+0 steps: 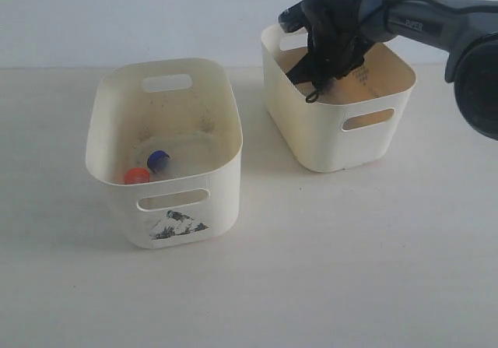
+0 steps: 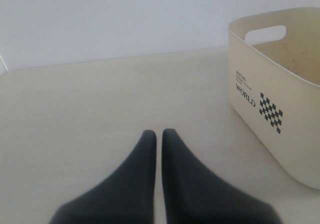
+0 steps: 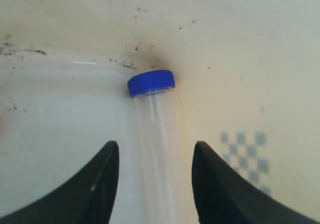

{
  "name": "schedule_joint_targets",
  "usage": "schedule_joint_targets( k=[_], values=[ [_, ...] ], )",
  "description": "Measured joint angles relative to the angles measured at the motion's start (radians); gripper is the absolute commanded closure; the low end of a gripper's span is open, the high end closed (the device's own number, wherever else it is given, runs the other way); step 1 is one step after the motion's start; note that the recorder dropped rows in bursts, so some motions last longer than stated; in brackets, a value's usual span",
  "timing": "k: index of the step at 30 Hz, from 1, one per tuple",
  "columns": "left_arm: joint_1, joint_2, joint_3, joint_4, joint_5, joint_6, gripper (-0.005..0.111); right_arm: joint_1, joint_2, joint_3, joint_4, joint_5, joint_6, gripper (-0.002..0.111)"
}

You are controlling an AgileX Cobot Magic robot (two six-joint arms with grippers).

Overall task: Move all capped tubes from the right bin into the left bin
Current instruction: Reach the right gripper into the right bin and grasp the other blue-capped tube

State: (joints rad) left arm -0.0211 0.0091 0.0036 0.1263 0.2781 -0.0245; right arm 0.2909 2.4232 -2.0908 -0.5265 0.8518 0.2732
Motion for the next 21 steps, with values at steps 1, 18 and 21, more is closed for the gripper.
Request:
schedule_joint_targets(
  k=[1, 18, 21],
  values=[
    [0.000, 0.000, 0.000, 0.000, 0.000, 0.000, 0.102, 0.000, 0.002, 0.000, -0.002, -0.005, 0.000, 0.064],
    [0.000, 0.000, 0.000, 0.000, 0.000, 0.000, 0.102, 0.000, 0.051, 0.000, -0.025, -0.004, 0.002, 0.041],
    [0.000, 0.000, 0.000, 0.000, 0.000, 0.000, 0.102, 0.000, 0.051, 0.000, -0.032, 0.007, 0.001, 0.048]
  ],
)
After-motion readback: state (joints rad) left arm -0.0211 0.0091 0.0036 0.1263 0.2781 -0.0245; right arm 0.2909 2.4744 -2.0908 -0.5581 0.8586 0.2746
